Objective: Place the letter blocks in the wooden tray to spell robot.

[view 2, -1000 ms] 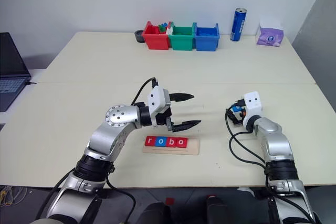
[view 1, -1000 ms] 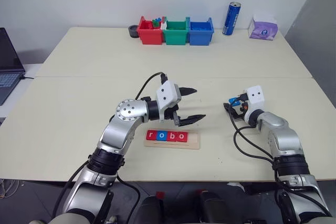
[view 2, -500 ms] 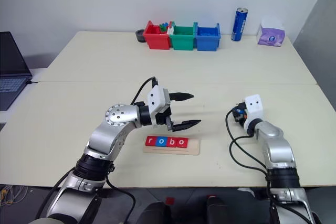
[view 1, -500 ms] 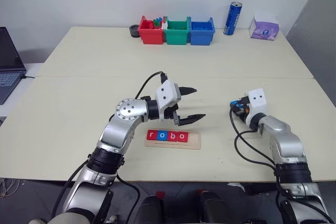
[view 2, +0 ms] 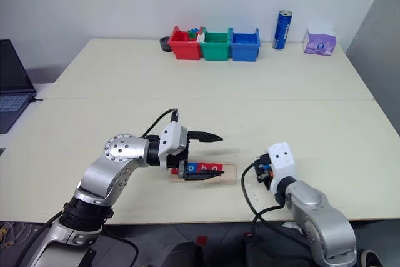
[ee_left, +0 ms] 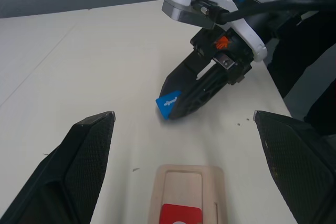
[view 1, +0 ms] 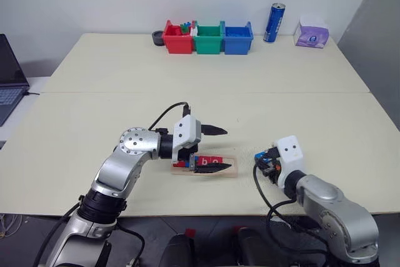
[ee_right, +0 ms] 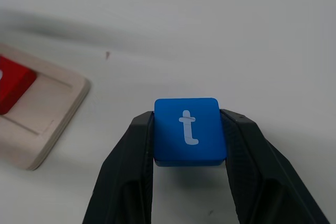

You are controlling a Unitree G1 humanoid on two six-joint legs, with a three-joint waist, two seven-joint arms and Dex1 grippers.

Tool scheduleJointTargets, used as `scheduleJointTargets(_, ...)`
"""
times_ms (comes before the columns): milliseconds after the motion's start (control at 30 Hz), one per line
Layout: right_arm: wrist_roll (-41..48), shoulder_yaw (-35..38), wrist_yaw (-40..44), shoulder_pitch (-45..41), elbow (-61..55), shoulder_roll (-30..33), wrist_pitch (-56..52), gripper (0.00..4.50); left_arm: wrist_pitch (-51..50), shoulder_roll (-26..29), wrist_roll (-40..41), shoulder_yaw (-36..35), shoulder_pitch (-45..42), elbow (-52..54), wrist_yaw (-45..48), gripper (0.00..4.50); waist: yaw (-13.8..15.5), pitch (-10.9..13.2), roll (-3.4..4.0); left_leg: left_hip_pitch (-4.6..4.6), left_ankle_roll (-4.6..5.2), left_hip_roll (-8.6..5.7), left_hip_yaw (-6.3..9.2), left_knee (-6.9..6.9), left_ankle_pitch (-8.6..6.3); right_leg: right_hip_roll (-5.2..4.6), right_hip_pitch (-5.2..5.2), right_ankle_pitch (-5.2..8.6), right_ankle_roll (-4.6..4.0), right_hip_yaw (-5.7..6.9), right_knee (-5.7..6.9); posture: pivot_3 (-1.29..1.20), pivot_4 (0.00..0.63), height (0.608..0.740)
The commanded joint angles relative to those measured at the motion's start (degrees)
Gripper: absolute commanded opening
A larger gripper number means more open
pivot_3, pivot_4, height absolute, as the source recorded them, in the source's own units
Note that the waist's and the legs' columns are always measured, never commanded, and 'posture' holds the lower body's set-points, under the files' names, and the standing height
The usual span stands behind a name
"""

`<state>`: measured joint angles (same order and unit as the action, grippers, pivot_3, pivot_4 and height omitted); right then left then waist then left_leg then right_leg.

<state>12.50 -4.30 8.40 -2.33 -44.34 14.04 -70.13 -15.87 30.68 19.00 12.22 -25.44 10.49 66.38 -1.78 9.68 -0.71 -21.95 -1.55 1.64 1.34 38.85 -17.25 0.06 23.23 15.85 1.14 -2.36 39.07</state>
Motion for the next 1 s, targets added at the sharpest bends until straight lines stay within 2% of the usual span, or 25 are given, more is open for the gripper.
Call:
scheduleJointTargets(33,-0.52,-1.01,-2.4,-0.13,-3.58,-1.16,-3.38,1.46,-0.09,0.15,0.96,-0.27,-0.65,2.12,-0.02,4.5,0.0,0.0,0.0,0.0,0.0,0.0,0.0,0.0,0.0,0.0,0.0,0.0,0.0,0.0,-0.01,0.0,0.15,0.74)
scheduleJointTargets(333,-0.04,-1.22,-3.38,-0.91,-3.32,-1.81,-5.02,1.46,-0.55,0.14,0.89,-0.15,-0.67,2.65,-0.13,4.5,-0.03,0.0,0.0,-0.01,0.0,0.0,0.01,-0.01,0.0,0.01,0.01,0.0,0.01,0.0,-0.04,0.0,0.15,0.74)
scheduleJointTargets(600,2.34,3.22,1.49,-3.28,-1.95,0.41,-0.63,4.29,0.16,-0.33,0.39,0.01,-0.97,1.52,-0.1,4.5,-0.03,0.0,0.0,-0.02,0.01,0.0,0.0,-0.02,0.0,0.02,0.01,0.01,0.01,0.01,-0.06,0.0,0.15,0.74)
scheduleJointTargets(667,3.14,4.84,3.1,-4.9,-1.32,1.57,1.01,4.46,0.32,-0.5,0.32,0.03,-1.12,1.24,-0.15,4.5,-0.03,0.0,0.0,-0.02,0.01,0.0,0.0,-0.02,-0.01,0.02,0.01,0.01,0.01,0.01,-0.06,0.0,0.15,0.74)
scheduleJointTargets(767,3.9,6.58,8.72,-8.45,2.26,6.07,9.87,4.46,0.82,-0.77,0.11,0.05,-1.17,0.77,-0.15,4.5,-0.03,0.0,0.0,-0.01,0.01,-0.01,-0.02,-0.01,-0.01,0.03,0.02,0.0,0.01,0.04,-0.05,0.0,0.15,0.74)
scheduleJointTargets(900,9.28,8.55,29.01,-8.58,10.96,15.58,26.56,4.46,1.33,-1.1,0.0,0.29,-1.19,0.37,0.02,4.5,0.0,0.02,-0.03,0.0,0.03,-0.02,-0.02,-0.03,-0.02,0.04,0.0,0.0,0.01,0.06,-0.11,0.0,0.15,0.74)
scheduleJointTargets(1000,8.68,6.71,42.64,-6.87,19.29,21.96,40.76,4.46,1.99,-0.85,-0.21,0.52,-1.27,-0.37,0.84,4.5,0.13,0.03,-0.05,-0.05,0.04,-0.02,-0.02,-0.04,-0.02,0.05,0.0,0.01,0.01,0.06,-0.15,0.0,0.15,0.74)
